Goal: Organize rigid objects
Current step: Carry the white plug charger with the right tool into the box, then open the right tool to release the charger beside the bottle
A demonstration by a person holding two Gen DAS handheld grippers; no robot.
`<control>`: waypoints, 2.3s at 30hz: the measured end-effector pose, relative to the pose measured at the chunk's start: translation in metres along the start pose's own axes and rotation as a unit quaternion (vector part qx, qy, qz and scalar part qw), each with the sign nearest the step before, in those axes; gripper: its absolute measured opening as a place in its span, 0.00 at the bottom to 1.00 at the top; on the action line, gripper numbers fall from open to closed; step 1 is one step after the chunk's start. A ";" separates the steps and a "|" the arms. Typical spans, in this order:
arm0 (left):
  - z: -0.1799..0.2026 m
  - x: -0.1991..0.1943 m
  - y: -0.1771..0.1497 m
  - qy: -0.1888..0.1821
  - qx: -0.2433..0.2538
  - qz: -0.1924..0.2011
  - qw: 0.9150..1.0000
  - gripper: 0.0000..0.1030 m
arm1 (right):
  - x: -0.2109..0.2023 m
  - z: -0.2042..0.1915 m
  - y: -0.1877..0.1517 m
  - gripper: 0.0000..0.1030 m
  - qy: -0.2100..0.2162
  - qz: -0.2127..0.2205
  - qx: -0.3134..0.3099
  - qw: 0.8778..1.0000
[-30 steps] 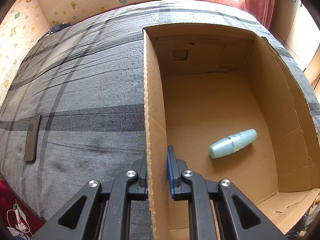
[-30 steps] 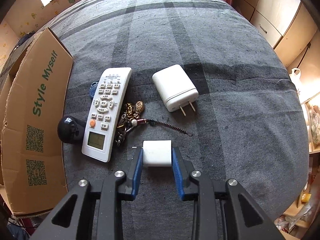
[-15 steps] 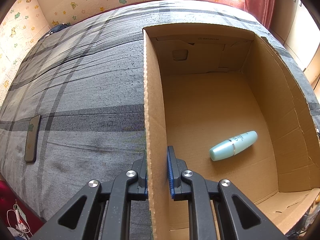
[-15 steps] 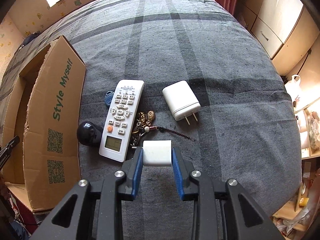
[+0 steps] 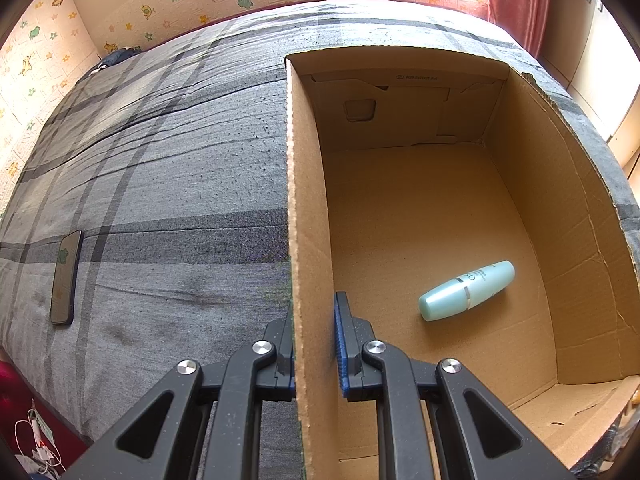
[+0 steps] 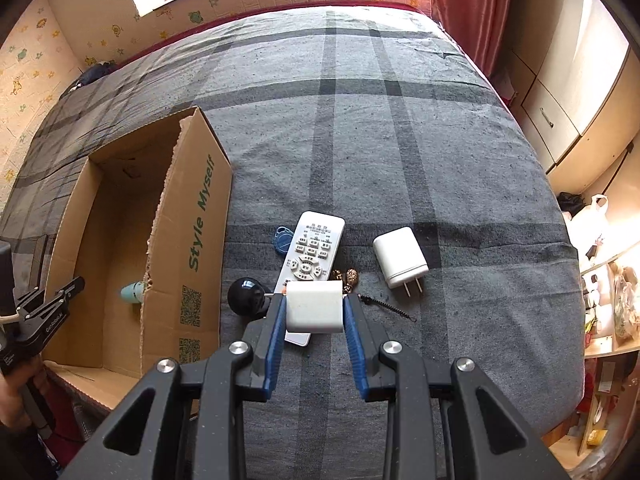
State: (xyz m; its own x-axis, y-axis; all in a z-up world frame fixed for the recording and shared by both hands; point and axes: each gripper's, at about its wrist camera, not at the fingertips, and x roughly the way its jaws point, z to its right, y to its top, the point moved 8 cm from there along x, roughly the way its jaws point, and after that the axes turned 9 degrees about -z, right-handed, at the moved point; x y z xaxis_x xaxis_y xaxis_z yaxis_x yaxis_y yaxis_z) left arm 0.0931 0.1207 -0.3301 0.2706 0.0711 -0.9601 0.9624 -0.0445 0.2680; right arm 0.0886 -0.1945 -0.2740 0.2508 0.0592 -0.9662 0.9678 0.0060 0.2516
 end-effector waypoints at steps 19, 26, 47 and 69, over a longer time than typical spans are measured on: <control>0.000 0.000 0.000 0.000 0.001 0.000 1.000 0.15 | -0.039 -0.103 0.026 0.29 0.037 0.035 -0.107 0.993; 0.000 0.000 0.000 0.001 0.001 0.000 1.000 0.15 | -0.036 -0.145 0.022 0.29 0.052 0.029 -0.146 0.987; 0.000 0.000 0.000 -0.001 0.001 0.000 1.000 0.15 | 0.048 -0.212 0.033 0.29 0.055 -0.059 -0.185 0.979; 0.002 0.001 -0.001 0.002 0.004 0.000 1.000 0.15 | 0.138 -0.220 0.041 0.30 0.039 -0.133 -0.160 0.977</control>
State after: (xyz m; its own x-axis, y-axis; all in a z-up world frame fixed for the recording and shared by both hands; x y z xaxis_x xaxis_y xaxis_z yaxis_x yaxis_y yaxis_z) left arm 0.0921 0.1190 -0.3315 0.2710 0.0745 -0.9597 0.9621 -0.0520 0.2676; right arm 0.1583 0.0335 -0.3846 -0.0239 0.0890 -0.9957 0.9394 0.3428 0.0081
